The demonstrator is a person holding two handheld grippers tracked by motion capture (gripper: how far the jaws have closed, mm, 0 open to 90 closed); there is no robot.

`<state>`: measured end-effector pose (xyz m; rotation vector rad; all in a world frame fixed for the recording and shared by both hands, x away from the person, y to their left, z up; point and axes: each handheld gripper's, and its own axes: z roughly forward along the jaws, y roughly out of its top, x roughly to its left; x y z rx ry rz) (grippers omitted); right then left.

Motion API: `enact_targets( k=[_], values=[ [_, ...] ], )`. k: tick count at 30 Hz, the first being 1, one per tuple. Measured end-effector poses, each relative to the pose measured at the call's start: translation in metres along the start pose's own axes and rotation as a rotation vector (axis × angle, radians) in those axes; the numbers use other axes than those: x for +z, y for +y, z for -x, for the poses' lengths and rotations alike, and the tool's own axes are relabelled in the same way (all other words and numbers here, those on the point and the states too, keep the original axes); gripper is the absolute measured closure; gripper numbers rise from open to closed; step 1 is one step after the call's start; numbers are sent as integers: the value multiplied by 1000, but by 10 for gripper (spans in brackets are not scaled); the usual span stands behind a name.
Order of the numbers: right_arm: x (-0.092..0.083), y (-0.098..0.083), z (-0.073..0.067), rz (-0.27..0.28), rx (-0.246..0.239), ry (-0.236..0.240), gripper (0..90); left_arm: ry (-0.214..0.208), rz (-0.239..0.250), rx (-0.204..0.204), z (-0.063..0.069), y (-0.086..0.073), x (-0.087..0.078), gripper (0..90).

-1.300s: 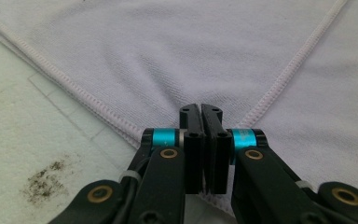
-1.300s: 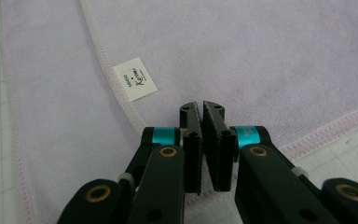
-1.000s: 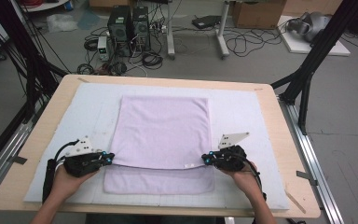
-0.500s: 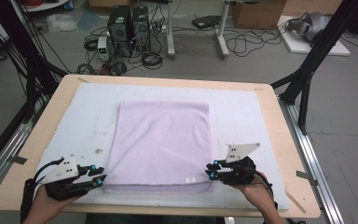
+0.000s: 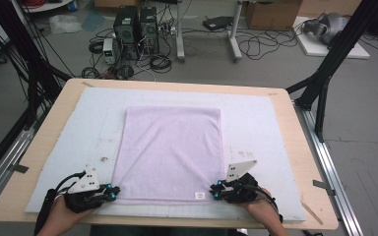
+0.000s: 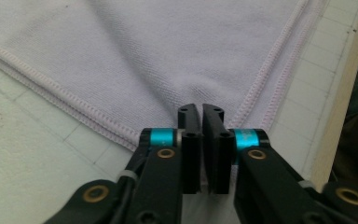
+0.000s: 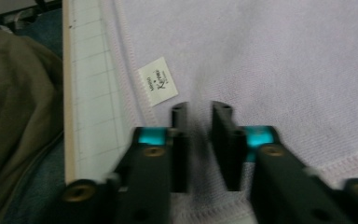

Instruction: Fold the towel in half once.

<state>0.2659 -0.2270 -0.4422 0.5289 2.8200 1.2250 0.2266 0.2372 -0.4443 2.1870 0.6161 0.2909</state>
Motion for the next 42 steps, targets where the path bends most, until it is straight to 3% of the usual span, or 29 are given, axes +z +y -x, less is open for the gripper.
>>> enact_targets(
  k=[3,7,9,10,11,13,17,21,24,33,42],
  values=[
    [-3,1,2,1,-12,15,879,6,19,6,2,2,-4,879],
    [-19,3,0,54,-10,26,881,-1,59,6,6,4,-16,880],
    [-21,0,0,54,0,57,875,-6,49,-2,7,2,-16,873],
    [-19,-2,0,43,1,66,844,-13,42,-10,6,1,-14,848],
    [-16,-3,0,40,11,69,740,-18,33,-11,5,0,-12,802],
    [-15,-3,4,66,46,69,665,-10,37,-21,4,0,-11,724],
    [-21,3,14,138,85,15,539,28,65,-43,-4,8,-7,600],
    [-22,8,25,149,103,-65,469,61,102,-68,-15,18,-3,533],
    [-19,11,33,145,117,-96,435,80,110,-76,-22,23,1,505],
    [-14,21,48,133,111,-133,397,125,128,-102,-42,32,12,471],
    [-11,22,52,134,106,-142,378,138,130,-104,-48,37,17,461]
  ],
)
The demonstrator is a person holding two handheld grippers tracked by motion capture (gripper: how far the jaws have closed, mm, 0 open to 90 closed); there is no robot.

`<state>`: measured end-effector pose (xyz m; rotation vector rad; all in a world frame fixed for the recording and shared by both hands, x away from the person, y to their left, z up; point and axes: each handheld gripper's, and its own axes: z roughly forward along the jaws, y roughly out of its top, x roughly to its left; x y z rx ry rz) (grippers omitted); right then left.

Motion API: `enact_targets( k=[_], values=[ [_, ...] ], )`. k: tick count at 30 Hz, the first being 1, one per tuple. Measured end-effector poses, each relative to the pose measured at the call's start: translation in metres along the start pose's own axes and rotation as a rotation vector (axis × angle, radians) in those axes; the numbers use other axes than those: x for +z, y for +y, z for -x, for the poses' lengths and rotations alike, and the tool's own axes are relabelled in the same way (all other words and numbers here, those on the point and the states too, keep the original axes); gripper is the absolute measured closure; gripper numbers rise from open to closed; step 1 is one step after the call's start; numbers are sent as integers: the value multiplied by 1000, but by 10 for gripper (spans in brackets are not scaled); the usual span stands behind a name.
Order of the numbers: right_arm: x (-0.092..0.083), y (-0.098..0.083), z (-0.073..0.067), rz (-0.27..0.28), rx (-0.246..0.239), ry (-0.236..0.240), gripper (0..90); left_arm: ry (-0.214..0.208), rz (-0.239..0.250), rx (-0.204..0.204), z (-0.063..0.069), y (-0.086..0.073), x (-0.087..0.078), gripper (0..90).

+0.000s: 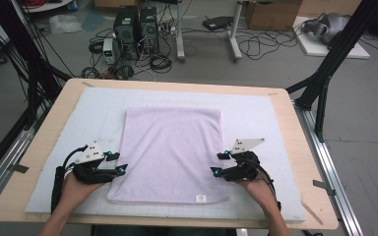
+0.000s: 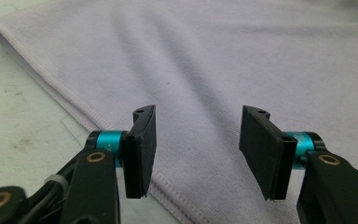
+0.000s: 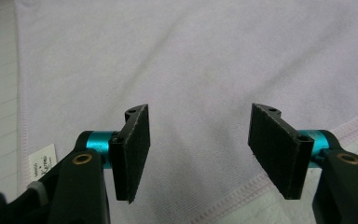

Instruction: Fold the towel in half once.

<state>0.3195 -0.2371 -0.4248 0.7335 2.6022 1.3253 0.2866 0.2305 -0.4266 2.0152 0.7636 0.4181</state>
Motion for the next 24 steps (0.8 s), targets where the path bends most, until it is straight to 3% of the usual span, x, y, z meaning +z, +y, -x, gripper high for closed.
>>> enact_targets(
  k=[12,21,24],
  values=[
    [4,11,9,-14,17,-20,310,5,5,1,-9,11,1,435],
    [6,27,31,11,53,-35,304,8,28,-18,-25,31,1,436],
    [7,34,35,-3,57,-34,289,13,17,-16,-31,40,3,436]
  ],
)
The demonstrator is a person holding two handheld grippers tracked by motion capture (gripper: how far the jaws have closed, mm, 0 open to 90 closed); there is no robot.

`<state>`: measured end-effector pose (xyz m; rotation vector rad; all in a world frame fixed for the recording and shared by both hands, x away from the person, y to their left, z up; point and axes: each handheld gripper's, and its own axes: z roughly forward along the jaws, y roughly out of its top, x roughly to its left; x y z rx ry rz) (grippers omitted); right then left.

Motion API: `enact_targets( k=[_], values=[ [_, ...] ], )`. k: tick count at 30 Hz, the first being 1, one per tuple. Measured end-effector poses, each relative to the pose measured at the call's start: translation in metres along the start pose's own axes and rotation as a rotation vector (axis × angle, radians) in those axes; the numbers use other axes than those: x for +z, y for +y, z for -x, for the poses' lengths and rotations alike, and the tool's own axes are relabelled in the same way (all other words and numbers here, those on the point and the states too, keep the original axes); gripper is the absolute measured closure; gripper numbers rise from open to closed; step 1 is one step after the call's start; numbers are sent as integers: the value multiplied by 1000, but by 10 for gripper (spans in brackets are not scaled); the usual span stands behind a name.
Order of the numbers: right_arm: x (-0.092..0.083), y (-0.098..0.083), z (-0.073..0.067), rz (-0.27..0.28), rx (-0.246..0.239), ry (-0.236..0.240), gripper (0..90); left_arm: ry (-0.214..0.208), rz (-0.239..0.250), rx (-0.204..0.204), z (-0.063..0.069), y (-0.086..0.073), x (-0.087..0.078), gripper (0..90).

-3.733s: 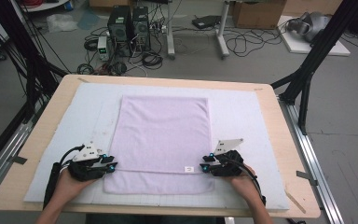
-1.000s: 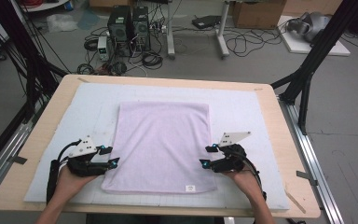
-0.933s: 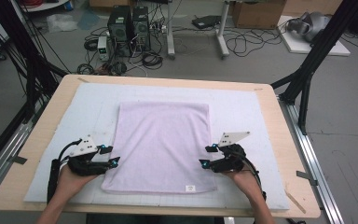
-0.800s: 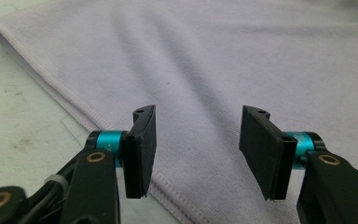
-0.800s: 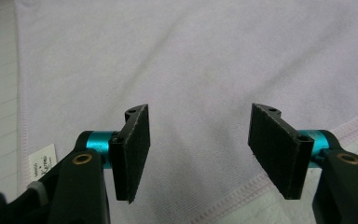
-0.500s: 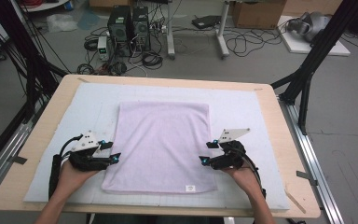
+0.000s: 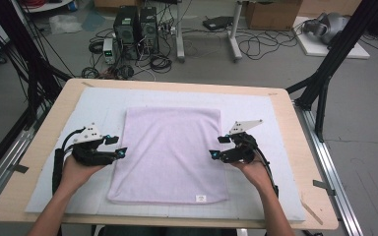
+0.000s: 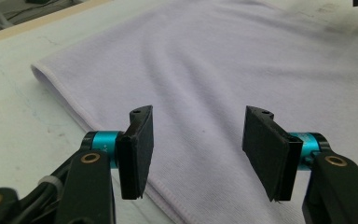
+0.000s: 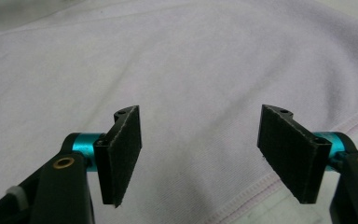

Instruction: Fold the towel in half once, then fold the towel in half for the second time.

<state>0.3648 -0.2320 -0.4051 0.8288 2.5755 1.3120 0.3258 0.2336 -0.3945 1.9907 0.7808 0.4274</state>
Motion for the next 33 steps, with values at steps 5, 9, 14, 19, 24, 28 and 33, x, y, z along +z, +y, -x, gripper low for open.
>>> enact_targets(
  k=[5,9,14,19,24,28,33],
  values=[
    [-1,16,8,-2,-18,-5,285,6,2,-2,-8,15,2,437],
    [-2,29,18,-5,-23,-17,285,10,16,-20,-18,27,4,447],
    [0,45,33,0,-28,-22,285,13,10,-49,-34,35,12,457],
    [5,55,55,-12,-15,-39,287,40,0,-44,-53,51,21,475],
    [11,58,80,3,13,-85,318,71,-9,-55,-78,57,36,528],
    [24,49,97,-7,47,-94,322,100,-37,-86,-95,45,52,531],
    [40,38,109,-56,78,-120,322,114,-73,-115,-106,33,73,531]
  ],
)
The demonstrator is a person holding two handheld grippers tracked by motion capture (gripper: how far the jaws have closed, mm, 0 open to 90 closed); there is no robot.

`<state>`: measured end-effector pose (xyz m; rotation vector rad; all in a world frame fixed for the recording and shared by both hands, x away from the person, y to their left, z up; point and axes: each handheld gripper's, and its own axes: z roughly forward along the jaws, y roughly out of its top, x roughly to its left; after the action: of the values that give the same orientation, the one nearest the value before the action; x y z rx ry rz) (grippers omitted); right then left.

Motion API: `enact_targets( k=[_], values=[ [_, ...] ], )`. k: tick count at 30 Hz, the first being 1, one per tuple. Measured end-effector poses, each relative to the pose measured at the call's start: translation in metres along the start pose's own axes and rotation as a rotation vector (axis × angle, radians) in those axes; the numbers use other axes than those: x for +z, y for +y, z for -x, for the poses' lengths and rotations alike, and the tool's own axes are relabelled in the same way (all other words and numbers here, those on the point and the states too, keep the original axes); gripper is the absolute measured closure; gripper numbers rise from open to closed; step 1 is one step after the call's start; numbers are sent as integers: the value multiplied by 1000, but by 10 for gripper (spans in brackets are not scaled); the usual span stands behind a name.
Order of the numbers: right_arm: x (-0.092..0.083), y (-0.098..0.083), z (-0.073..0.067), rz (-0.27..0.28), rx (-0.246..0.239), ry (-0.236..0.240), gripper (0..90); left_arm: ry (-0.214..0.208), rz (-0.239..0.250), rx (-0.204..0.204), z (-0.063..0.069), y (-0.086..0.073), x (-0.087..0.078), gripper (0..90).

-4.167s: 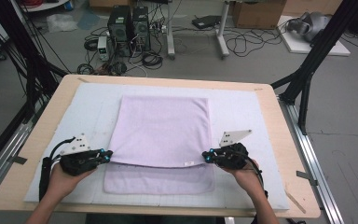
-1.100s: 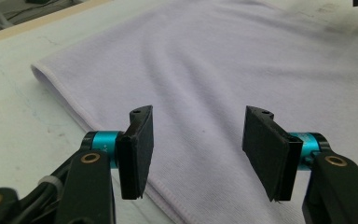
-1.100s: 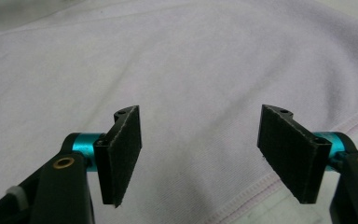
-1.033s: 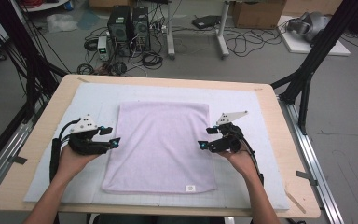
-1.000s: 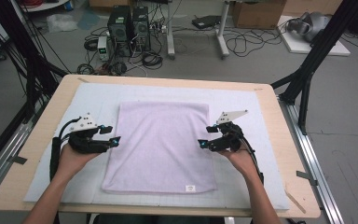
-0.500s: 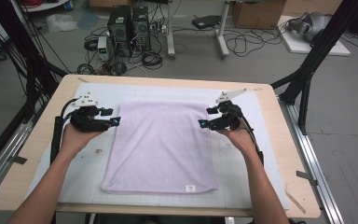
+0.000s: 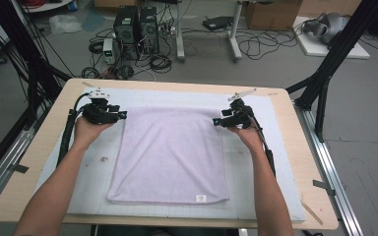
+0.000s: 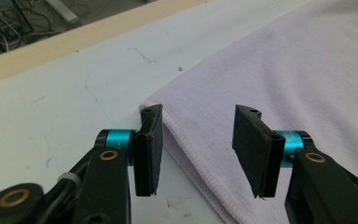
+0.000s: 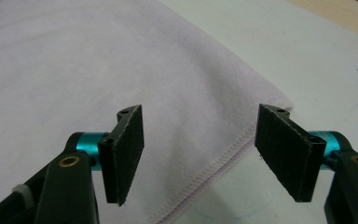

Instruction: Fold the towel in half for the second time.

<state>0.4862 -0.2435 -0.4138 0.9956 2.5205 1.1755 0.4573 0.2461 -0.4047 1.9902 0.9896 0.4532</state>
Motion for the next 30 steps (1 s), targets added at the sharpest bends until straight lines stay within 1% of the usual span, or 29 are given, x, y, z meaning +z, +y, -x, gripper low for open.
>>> enact_targets(
  k=[2,3,4,6,8,9,10,11,12,13,15,16,17,18,19,20,21,22,23,24,25,28,30],
  values=[
    [5,-2,1,-8,3,-15,325,20,-8,-5,-1,-3,10,531],
    [7,-2,3,-12,0,-31,326,31,-17,-8,-3,-5,14,531],
    [8,-3,4,-9,6,-42,330,40,-21,-31,-6,-8,19,531],
    [9,-5,8,-7,15,-65,336,42,-39,-58,-9,-12,27,532],
    [11,-8,13,-6,33,-82,340,53,-60,-67,-11,-15,33,532],
    [12,-10,15,-9,28,-93,342,56,-70,-76,-11,-16,37,525],
    [13,-11,17,-13,39,-100,351,61,-75,-79,-11,-17,39,513],
    [14,-13,19,-12,42,-93,355,63,-77,-86,-10,-18,42,514],
    [16,-14,21,-17,54,-94,356,67,-83,-80,-10,-19,44,523],
    [17,-16,22,-22,59,-95,364,76,-72,-79,-8,-19,45,531],
    [22,-18,23,-31,64,-92,376,66,-67,-84,-8,-19,46,622],
    [22,-17,22,-34,65,-102,403,56,-68,-95,-8,-18,46,672],
    [22,-17,22,-34,68,-112,446,39,-75,-104,-8,-18,46,756],
    [22,-16,21,-39,70,-115,512,31,-79,-106,-7,-17,46,804],
    [21,-15,21,-44,70,-91,611,38,-89,-90,-6,-15,47,835],
    [22,-14,19,-46,66,-71,659,45,-97,-83,-5,-14,47,845],
    [24,-13,17,-54,48,-62,714,45,-106,-76,-4,-12,47,849],
    [24,-11,16,-62,39,-42,775,46,-112,-70,-4,-12,47,852],
    [25,-11,16,-65,40,-28,803,50,-112,-63,-4,-11,47,856],
    [25,-11,16,-65,46,-15,833,51,-114,-65,-4,-11,47,858],
    [24,-11,16,-66,50,-9,843,52,-112,-67,-4,-11,46,859],
    [22,-12,18,-61,72,5,853,55,-108,-56,-3,-10,45,861],
    [21,-12,19,-56,74,7,856,60,-96,-54,-4,-9,42,861]
  ],
)
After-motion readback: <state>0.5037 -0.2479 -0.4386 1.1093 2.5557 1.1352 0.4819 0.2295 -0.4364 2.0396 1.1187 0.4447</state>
